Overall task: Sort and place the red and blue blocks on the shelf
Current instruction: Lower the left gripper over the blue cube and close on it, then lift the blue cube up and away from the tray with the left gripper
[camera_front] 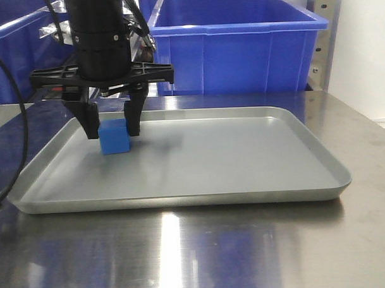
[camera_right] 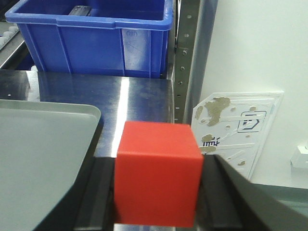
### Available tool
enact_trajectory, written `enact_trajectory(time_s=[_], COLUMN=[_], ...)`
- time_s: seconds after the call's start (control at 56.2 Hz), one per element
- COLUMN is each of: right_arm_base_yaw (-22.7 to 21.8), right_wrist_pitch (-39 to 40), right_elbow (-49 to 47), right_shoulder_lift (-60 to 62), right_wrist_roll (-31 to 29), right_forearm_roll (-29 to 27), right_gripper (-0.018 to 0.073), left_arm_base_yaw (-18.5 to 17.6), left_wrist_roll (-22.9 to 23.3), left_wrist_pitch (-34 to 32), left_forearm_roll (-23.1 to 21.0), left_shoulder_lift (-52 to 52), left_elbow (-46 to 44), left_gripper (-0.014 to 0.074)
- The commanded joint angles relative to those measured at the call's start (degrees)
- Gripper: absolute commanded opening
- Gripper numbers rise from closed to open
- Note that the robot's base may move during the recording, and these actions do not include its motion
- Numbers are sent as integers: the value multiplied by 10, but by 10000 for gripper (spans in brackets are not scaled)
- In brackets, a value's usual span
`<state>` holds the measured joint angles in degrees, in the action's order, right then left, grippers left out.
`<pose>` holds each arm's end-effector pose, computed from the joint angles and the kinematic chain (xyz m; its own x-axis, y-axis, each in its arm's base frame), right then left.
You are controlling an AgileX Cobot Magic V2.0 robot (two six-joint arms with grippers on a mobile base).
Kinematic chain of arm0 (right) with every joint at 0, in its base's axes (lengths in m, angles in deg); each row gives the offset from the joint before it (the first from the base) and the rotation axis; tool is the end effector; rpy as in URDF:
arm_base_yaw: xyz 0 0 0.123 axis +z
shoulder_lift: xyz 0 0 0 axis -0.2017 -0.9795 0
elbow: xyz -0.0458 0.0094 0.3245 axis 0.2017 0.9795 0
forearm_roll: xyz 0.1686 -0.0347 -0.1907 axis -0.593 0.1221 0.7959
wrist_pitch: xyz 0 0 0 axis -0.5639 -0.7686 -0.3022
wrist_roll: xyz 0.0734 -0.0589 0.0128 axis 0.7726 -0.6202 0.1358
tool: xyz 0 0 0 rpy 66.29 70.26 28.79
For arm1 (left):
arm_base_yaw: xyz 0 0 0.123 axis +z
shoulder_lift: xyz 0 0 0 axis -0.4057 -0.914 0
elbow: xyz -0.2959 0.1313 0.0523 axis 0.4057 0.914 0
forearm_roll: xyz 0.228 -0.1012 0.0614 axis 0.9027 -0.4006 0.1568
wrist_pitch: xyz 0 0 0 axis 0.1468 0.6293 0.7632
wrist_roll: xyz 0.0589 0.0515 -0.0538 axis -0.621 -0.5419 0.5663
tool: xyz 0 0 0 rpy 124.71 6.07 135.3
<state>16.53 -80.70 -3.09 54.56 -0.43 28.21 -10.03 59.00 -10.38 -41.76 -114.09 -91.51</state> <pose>0.0547 0.0054 0.2983 -0.1925 0.0127 -0.9812 -0.0879 0.9957 0.0302 0.3831 -0.2422 0.2660 -0.9614 -0.1263 -0.2445 -0.1229 0.9920 -0.0292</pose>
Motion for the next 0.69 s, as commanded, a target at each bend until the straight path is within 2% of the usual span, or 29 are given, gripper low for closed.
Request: enact_trajectory(time_s=[0.0, 0.16, 0.267, 0.409, 0.463, 0.676], right_arm_base_yaw=[-4, -4, -4, -4, -4, -4], right_wrist_pitch=[54, 54, 54, 54, 54, 54], right_elbow=[-16, -16, -16, -16, -16, -16], right_shoulder_lift=[-3, -3, -3, -3, -3, -3], right_wrist_roll=[-4, -4, -4, -4, -4, -4], right_forearm_roll=[6, 6, 6, 6, 6, 6], right_gripper=[300, 300, 300, 300, 300, 300], left_arm_base_yaw=[0, -5, -9, -9, -9, 23], left_wrist_roll=[7, 7, -9, -80, -105, -267], left_wrist_pitch=[-7, -11, -23, -76, -118, -270], left_forearm_roll=[4, 16, 19, 10, 0, -109], left_shoulder_lift=[32, 40, 58, 97, 117, 221], left_elbow=[-17, -17, -17, -2, 18, 150], left_gripper=[296, 296, 296, 296, 296, 296])
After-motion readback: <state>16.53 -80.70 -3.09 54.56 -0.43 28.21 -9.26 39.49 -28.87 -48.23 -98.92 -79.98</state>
